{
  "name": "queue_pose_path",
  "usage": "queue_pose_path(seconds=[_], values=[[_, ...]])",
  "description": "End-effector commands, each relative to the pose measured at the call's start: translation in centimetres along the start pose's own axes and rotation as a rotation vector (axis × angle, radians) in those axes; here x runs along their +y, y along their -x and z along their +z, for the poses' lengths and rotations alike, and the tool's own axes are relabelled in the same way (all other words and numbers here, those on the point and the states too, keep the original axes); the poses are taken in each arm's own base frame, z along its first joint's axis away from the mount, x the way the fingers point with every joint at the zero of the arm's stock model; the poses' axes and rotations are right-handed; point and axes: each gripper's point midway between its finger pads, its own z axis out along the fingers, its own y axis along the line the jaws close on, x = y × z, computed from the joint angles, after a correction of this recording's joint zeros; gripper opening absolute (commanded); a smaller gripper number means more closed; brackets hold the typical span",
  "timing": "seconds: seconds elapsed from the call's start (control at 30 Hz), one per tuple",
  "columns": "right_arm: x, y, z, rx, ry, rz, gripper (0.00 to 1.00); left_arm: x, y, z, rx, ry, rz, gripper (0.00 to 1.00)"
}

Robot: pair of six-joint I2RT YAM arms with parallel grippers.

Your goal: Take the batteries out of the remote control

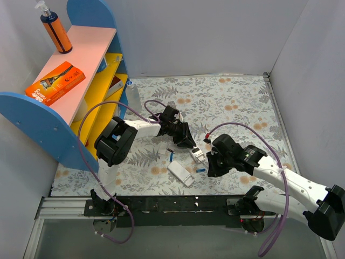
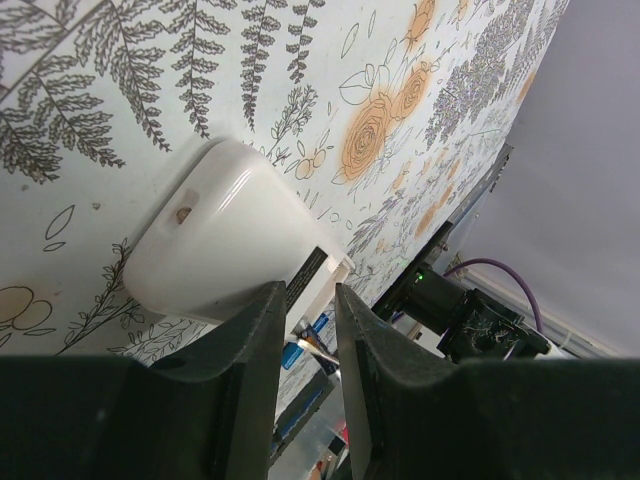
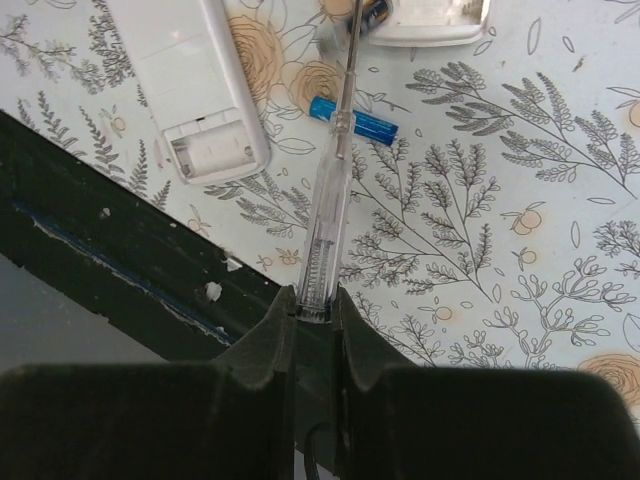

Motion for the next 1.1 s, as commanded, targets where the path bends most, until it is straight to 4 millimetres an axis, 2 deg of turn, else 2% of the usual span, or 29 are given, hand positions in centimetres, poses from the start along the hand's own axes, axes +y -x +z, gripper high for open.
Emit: queue_pose_path(seconds=[0.0, 0.27, 0.47, 0.6, 0.67, 0.87, 0.97, 1.03, 1.07], values=[[2.2, 1.4, -1.6, -0.030, 0.098, -0.028, 0.01, 3.6, -0.7, 0.2, -0.008, 0.129, -0.023, 0.28], [2.4, 1.1, -1.5, -0.034, 0.115, -0.020, 0.01, 3.6, -0.8, 0.2, -0.010, 0.123, -0.029, 0.28], [0.6, 2.1, -2.3, -0.098, -0.009, 0.064, 0.01, 3.1, -0.5, 0.0, -0.017, 0.117, -0.023, 0.28], [-0.5, 2.4, -2.7, -0.131, -0.073, 0.101, 0.01, 1.6, 0.1, -0.3, -0.023, 0.093, 0.008, 0.28], [-0.9, 2.6, -2.8, -0.142, -0.095, 0.111, 0.01, 0.1, 1.0, -0.8, -0.041, 0.076, 0.034, 0.29], [-2.0, 4.4, -3.1, -0.222, -0.170, 0.144, 0.01, -4.8, 4.0, -4.2, -0.137, 0.029, 0.122, 0.38], [-2.2, 5.1, -2.8, -0.230, -0.190, 0.144, 0.01, -5.8, 5.1, -6.6, -0.202, 0.043, 0.148, 0.45], [-2.2, 5.3, -2.3, -0.220, -0.196, 0.139, 0.01, -5.3, 5.7, -8.1, -0.248, 0.082, 0.153, 0.54], [-2.3, 5.4, -2.2, -0.224, -0.204, 0.138, 0.01, -5.9, 5.7, -9.3, -0.277, 0.082, 0.166, 0.60]])
